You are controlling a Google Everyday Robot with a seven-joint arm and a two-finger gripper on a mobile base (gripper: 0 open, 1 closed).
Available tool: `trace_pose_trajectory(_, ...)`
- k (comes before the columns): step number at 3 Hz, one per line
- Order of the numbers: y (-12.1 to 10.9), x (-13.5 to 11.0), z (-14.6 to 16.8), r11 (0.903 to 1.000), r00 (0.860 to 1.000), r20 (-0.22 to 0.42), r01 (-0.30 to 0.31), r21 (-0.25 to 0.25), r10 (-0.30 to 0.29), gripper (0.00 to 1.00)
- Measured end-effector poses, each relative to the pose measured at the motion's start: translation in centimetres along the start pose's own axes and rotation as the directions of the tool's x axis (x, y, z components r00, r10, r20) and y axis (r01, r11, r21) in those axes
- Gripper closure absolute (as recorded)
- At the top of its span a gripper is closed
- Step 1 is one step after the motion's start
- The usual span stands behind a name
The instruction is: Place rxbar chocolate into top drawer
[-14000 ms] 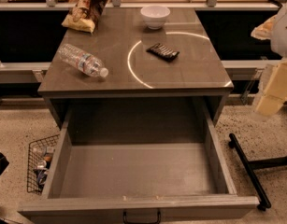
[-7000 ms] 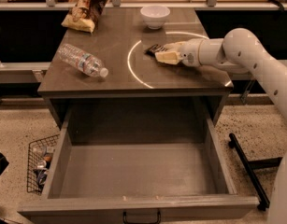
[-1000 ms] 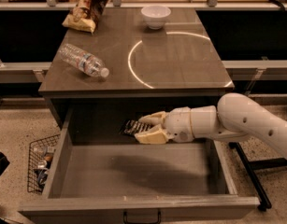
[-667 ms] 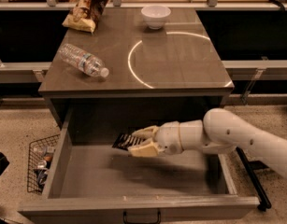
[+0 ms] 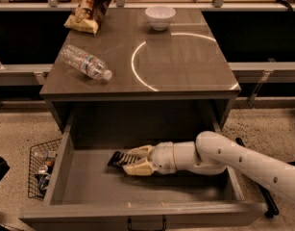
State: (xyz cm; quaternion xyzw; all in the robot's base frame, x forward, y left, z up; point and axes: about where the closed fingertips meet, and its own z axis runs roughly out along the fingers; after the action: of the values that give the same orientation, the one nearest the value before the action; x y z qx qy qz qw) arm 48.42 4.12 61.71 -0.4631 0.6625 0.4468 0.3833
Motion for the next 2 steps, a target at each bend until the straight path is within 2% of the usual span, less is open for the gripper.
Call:
trace_pose_trajectory(1, 0.06, 0.23, 0.23, 1.0, 1.0, 0.003, -0.004, -0.005, 0.004, 0.84)
trace_pose_trajectory(2, 0.2, 0.19, 0.46, 0.9999, 1.0, 0.003, -0.004, -0.01, 0.004, 0.53)
